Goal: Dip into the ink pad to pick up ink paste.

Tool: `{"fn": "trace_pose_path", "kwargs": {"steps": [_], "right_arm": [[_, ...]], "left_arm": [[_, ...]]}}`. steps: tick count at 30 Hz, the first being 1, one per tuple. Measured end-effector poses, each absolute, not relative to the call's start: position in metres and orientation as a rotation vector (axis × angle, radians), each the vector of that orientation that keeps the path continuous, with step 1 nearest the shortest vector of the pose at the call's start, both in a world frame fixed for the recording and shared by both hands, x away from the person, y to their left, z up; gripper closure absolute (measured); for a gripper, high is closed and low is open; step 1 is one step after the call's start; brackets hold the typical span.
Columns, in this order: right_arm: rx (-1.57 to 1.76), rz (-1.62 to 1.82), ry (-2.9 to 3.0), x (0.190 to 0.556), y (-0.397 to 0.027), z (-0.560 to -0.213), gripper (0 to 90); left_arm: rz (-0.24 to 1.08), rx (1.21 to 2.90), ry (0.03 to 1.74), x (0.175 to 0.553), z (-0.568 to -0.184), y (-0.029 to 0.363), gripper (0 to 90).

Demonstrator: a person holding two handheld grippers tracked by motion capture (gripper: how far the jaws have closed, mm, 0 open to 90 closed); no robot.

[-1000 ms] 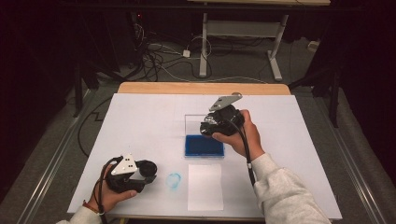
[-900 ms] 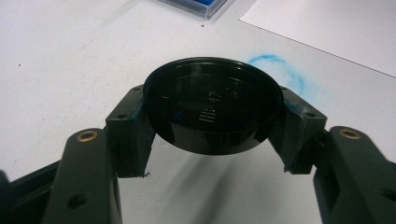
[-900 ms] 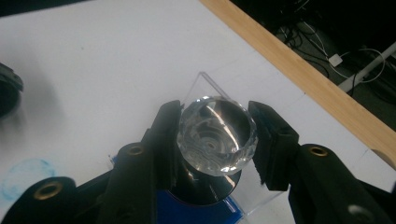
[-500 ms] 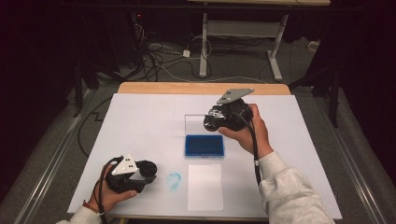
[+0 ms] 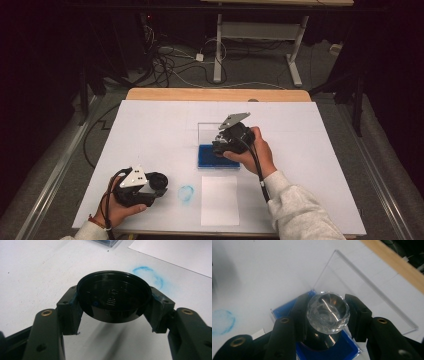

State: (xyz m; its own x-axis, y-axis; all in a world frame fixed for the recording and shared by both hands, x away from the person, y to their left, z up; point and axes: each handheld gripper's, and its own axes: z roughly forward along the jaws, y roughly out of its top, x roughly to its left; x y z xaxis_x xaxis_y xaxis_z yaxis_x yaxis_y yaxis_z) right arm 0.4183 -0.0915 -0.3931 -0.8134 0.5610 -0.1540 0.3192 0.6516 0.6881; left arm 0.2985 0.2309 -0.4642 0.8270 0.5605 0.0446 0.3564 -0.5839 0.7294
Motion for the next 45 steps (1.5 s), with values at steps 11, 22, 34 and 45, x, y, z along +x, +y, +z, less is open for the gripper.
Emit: {"fn": "trace_pose_path", "kwargs": {"steps": [11,22,34,45], "right_arm": [[0.721,0.897,2.558,0.421,-0.089,-0.420,57.1],[0.738,0.926,2.566,0.419,-0.093,-0.424,57.1],[0.696,0.928,2.548,0.418,-0.092,-0.427,57.2],[0.708,0.895,2.527,0.412,-0.089,-0.427,57.2]], "left_arm": [[0.345,2.256,0.665,0.298,-0.464,0.231,36.9],[0.343,2.257,0.662,0.298,-0.465,0.230,36.9],[0.337,2.259,0.662,0.298,-0.465,0.229,36.9],[0.334,2.259,0.658,0.299,-0.465,0.228,36.9]]}}
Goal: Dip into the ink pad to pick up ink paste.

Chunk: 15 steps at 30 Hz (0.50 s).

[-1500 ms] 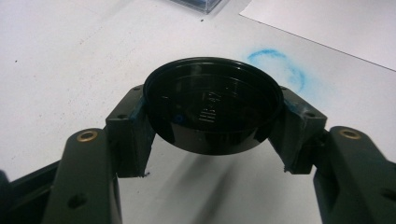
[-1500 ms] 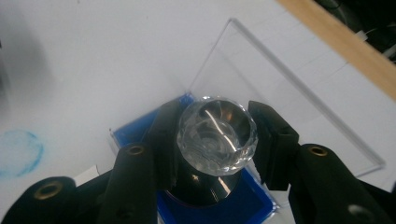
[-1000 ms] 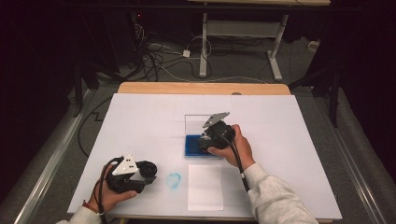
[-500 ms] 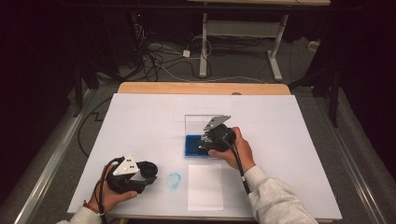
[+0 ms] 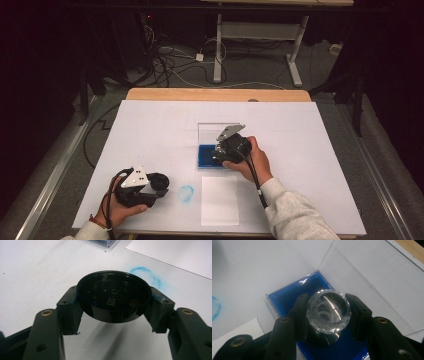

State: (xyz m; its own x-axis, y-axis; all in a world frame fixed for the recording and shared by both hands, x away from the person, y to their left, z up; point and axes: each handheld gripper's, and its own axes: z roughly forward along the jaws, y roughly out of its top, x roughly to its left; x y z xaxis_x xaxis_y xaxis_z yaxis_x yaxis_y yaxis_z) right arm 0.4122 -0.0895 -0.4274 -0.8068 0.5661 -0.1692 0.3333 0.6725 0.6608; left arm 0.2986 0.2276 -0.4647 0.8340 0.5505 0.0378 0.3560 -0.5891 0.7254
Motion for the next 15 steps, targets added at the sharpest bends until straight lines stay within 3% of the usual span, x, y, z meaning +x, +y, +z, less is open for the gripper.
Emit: {"fn": "trace_pose_path", "kwargs": {"steps": [15], "right_arm": [[0.737,0.931,2.512,0.4126,-0.0925,-0.4298,57.3]], "left_arm": [[0.335,2.250,0.667,0.2968,-0.4643,0.2302,36.9]]}}
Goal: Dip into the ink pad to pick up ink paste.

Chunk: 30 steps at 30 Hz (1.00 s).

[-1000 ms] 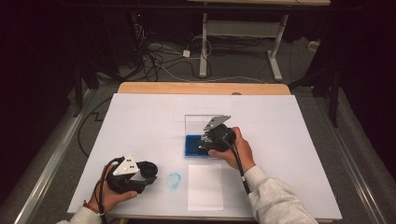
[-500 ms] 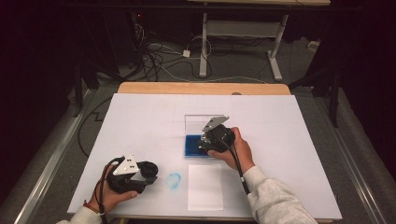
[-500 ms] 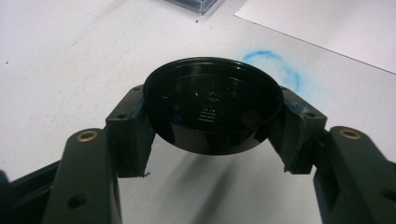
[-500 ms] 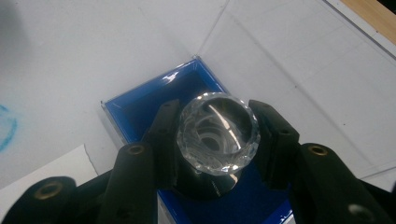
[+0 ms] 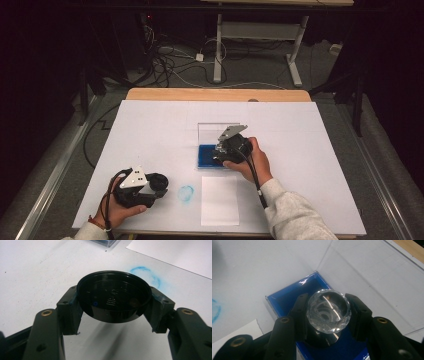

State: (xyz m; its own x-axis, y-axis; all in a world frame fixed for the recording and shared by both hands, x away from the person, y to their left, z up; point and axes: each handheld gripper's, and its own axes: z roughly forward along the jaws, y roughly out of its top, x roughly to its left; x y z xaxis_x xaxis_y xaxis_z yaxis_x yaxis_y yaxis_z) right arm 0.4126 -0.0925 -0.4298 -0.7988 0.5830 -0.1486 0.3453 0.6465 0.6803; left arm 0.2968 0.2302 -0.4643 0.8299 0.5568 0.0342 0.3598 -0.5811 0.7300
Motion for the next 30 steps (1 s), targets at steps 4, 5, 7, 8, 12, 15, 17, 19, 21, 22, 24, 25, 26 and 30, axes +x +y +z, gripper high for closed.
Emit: {"fn": "trace_pose_path", "kwargs": {"steps": [4,5,7,8,12,15,17,19,21,22,24,25,26,30], "right_arm": [[0.720,0.927,2.488,0.4084,-0.0921,-0.4311,57.3],[0.719,0.924,2.490,0.4083,-0.0921,-0.4308,57.2],[0.717,0.930,2.496,0.4100,-0.0933,-0.4307,57.3],[0.730,0.931,2.500,0.4107,-0.0936,-0.4304,57.3],[0.729,0.910,2.496,0.4106,-0.0902,-0.4300,57.3],[0.734,0.903,2.498,0.4098,-0.0902,-0.4296,57.3],[0.735,0.908,2.505,0.4107,-0.0915,-0.4294,57.3],[0.743,0.912,2.505,0.4115,-0.0913,-0.4296,57.3],[0.738,0.910,2.501,0.4113,-0.0904,-0.4297,57.2],[0.735,0.903,2.501,0.4106,-0.0901,-0.4295,57.3],[0.736,0.899,2.504,0.4105,-0.0906,-0.4290,57.3],[0.736,0.902,2.508,0.4112,-0.0912,-0.4287,57.2],[0.739,0.905,2.512,0.4116,-0.0917,-0.4286,57.3],[0.713,0.883,2.509,0.4091,-0.0902,-0.4272,57.2]], "left_arm": [[0.331,2.255,0.660,0.2972,-0.4646,0.2289,36.9],[0.330,2.257,0.659,0.2974,-0.4648,0.2287,36.9],[0.331,2.256,0.660,0.2975,-0.4647,0.2283,36.9],[0.329,2.255,0.660,0.2972,-0.4645,0.2283,36.9],[0.330,2.254,0.662,0.2971,-0.4645,0.2285,36.9],[0.332,2.257,0.659,0.2973,-0.4646,0.2287,36.9],[0.330,2.255,0.662,0.2973,-0.4647,0.2290,36.9],[0.331,2.254,0.664,0.2972,-0.4646,0.2292,36.9],[0.333,2.257,0.665,0.2970,-0.4644,0.2291,36.9],[0.332,2.257,0.665,0.2970,-0.4644,0.2292,36.9],[0.333,2.256,0.665,0.2973,-0.4644,0.2295,36.9],[0.333,2.256,0.665,0.2973,-0.4644,0.2295,36.9],[0.334,2.256,0.664,0.2972,-0.4643,0.2296,36.9],[0.337,2.249,0.670,0.2975,-0.4639,0.2310,37.0]]}}
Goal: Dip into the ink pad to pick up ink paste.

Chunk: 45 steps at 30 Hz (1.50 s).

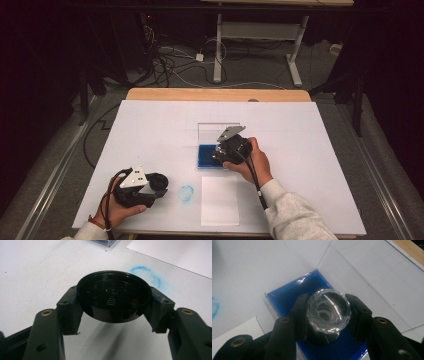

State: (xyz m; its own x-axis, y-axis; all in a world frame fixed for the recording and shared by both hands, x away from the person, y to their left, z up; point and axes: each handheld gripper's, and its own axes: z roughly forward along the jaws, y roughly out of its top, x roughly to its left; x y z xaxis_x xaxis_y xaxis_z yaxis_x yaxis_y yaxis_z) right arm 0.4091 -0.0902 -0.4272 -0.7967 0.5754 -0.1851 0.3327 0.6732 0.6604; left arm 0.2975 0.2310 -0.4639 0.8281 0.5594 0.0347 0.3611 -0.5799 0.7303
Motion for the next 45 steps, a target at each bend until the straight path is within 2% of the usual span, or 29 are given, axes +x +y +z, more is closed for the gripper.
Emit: {"fn": "trace_pose_path", "kwargs": {"steps": [6,14,45], "right_arm": [[0.751,1.016,2.465,0.408,-0.107,-0.417,57.3],[0.716,1.155,2.371,0.389,-0.129,-0.395,57.3],[0.641,1.261,2.363,0.361,-0.150,-0.367,57.3]], "left_arm": [[0.338,2.251,0.680,0.298,-0.465,0.231,36.9],[0.343,2.262,0.681,0.299,-0.465,0.228,36.9],[0.350,2.256,0.673,0.302,-0.465,0.229,36.9]]}}
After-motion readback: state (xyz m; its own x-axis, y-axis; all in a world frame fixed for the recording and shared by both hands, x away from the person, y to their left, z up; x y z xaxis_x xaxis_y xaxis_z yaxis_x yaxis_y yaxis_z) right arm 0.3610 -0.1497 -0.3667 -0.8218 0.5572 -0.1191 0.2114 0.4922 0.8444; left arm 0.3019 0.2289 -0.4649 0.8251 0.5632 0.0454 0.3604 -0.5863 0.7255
